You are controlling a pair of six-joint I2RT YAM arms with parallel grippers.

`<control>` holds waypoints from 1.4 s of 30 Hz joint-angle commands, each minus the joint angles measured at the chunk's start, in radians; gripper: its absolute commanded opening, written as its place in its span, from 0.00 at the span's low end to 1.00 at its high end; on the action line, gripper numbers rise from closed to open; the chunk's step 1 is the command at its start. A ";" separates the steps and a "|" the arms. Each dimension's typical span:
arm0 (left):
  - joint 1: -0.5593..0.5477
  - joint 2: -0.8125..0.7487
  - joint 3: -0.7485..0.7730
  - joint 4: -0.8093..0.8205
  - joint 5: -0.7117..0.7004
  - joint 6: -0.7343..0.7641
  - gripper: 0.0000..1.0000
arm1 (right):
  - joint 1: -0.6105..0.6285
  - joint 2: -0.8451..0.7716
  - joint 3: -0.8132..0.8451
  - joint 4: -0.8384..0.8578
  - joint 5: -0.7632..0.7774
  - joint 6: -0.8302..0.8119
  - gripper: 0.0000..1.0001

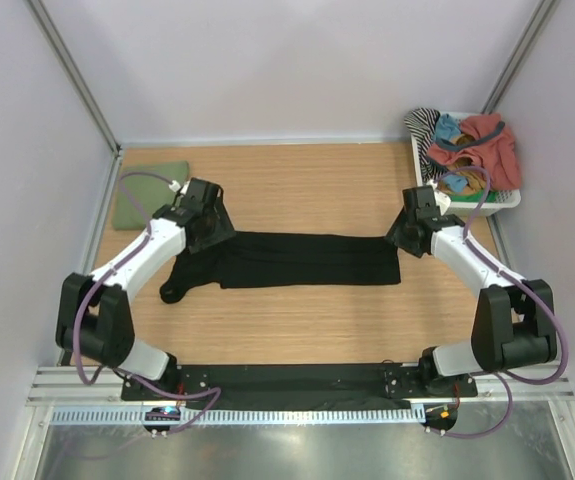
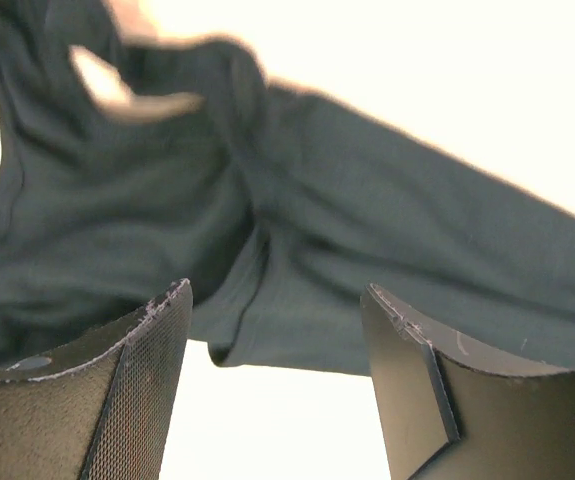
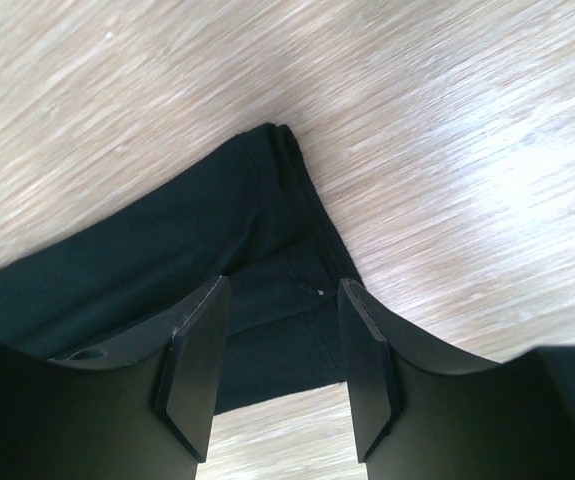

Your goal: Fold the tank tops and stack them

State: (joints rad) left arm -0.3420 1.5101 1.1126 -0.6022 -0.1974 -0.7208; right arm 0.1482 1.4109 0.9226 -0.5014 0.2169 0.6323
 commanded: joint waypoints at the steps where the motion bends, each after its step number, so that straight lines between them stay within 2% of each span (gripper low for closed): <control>1: 0.001 -0.115 -0.130 0.027 0.052 -0.009 0.70 | -0.006 -0.009 -0.027 0.098 -0.039 -0.039 0.53; 5: -0.002 -0.229 -0.259 0.051 0.091 -0.028 0.70 | -0.006 0.080 0.004 0.129 -0.065 -0.040 0.53; 6: -0.005 -0.275 -0.304 0.053 0.098 -0.037 0.70 | -0.007 0.094 0.008 0.153 -0.074 -0.049 0.57; 9: -0.012 -0.355 -0.384 0.051 0.118 -0.060 0.70 | -0.007 0.138 0.012 0.182 -0.077 -0.045 0.58; 14: -0.014 -0.436 -0.454 0.032 0.092 -0.114 0.68 | -0.007 0.197 0.009 0.181 -0.021 -0.023 0.57; 17: -0.009 -0.436 -0.464 0.027 0.075 -0.132 0.68 | -0.013 0.223 -0.008 0.195 -0.001 -0.011 0.46; 18: -0.006 -0.432 -0.465 0.030 0.076 -0.138 0.68 | -0.016 0.235 -0.008 0.190 0.005 -0.006 0.33; 21: 0.009 -0.398 -0.482 0.053 0.078 -0.160 0.65 | -0.032 0.202 -0.034 0.166 0.069 0.020 0.01; 22: 0.009 -0.389 -0.488 0.065 0.072 -0.166 0.60 | -0.036 0.176 -0.053 0.162 0.097 0.030 0.01; 24: 0.011 -0.358 -0.510 0.112 0.061 -0.183 0.59 | -0.041 0.116 -0.120 0.170 0.152 0.055 0.01; 28: 0.008 -0.260 -0.508 0.215 0.075 -0.209 0.56 | -0.055 -0.007 -0.180 0.146 0.141 0.072 0.01; 32: 0.006 -0.082 -0.403 0.275 0.085 -0.226 0.56 | -0.055 -0.076 -0.234 0.090 0.145 0.104 0.01; 34: 0.006 0.056 -0.340 0.294 0.088 -0.223 0.53 | -0.055 -0.118 -0.264 0.090 0.125 0.124 0.01; 38: 0.006 0.283 -0.040 0.234 0.110 -0.189 0.49 | -0.052 -0.194 -0.338 0.081 0.047 0.181 0.01; 40: 0.006 0.405 0.067 0.202 0.096 -0.187 0.50 | -0.038 -0.193 -0.346 0.049 0.021 0.201 0.01; 42: 0.006 0.484 0.244 0.153 0.098 -0.186 0.49 | -0.021 -0.169 -0.337 -0.002 0.019 0.207 0.01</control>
State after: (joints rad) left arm -0.3382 1.8797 1.2091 -0.3985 -0.0933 -0.9154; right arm 0.1055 1.2343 0.5831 -0.4507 0.2611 0.7879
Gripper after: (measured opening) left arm 0.494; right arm 0.052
